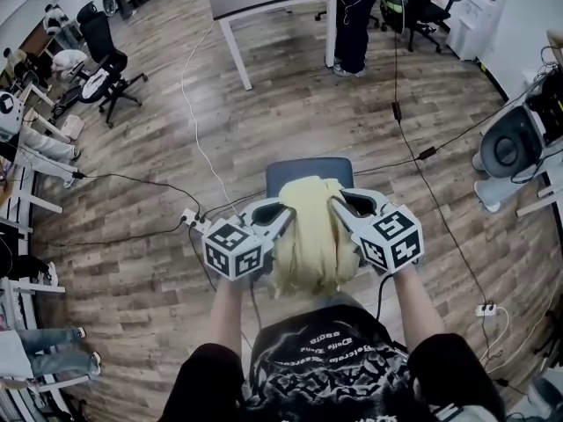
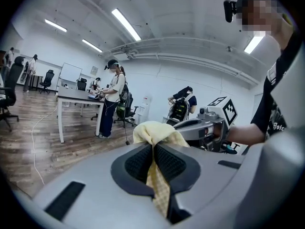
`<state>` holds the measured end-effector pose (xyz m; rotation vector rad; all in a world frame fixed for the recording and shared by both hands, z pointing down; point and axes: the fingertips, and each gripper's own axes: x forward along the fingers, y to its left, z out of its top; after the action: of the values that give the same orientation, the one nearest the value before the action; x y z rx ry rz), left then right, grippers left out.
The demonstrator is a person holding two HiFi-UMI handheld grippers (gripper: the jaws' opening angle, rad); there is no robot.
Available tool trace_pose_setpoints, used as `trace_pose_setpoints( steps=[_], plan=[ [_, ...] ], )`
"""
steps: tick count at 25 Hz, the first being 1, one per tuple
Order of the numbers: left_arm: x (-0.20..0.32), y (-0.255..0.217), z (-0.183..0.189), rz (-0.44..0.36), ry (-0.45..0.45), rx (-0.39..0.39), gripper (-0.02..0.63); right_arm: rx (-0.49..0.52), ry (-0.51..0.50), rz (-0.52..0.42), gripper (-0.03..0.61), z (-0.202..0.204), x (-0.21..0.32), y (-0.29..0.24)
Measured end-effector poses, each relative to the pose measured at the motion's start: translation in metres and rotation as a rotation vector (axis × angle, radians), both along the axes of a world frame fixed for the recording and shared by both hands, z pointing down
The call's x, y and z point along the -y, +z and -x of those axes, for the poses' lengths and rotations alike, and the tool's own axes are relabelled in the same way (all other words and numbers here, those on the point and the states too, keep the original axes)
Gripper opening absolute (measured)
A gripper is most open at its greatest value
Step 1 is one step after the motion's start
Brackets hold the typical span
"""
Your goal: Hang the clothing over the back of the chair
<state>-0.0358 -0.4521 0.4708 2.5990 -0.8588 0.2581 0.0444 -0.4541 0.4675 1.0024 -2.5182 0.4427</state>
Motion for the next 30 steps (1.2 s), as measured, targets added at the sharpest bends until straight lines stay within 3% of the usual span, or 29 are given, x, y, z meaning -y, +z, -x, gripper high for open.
trace_pose_setpoints(
  steps=[6, 17, 24, 30],
  plan=[
    [0.011, 0.042, -0.003, 0.054, 0.047, 0.080, 0.023, -0.027, -0.016, 0.073, 0.058, -0.004, 0.012, 0.036],
    [0.027, 0.104, -0.014, 0.173, 0.067, 0.152, 0.023, -0.072, -0.011, 0.249, 0.061, -0.006, 0.027, 0.099],
    [0.026, 0.147, -0.011, 0.273, 0.074, 0.308, 0.023, -0.081, 0.021, 0.386, 0.072, -0.006, 0.028, 0.142],
    [0.022, 0.164, -0.006, 0.363, 0.085, 0.319, 0.053, -0.092, 0.038, 0.429, 0.099, -0.003, 0.028, 0.158]
  ],
)
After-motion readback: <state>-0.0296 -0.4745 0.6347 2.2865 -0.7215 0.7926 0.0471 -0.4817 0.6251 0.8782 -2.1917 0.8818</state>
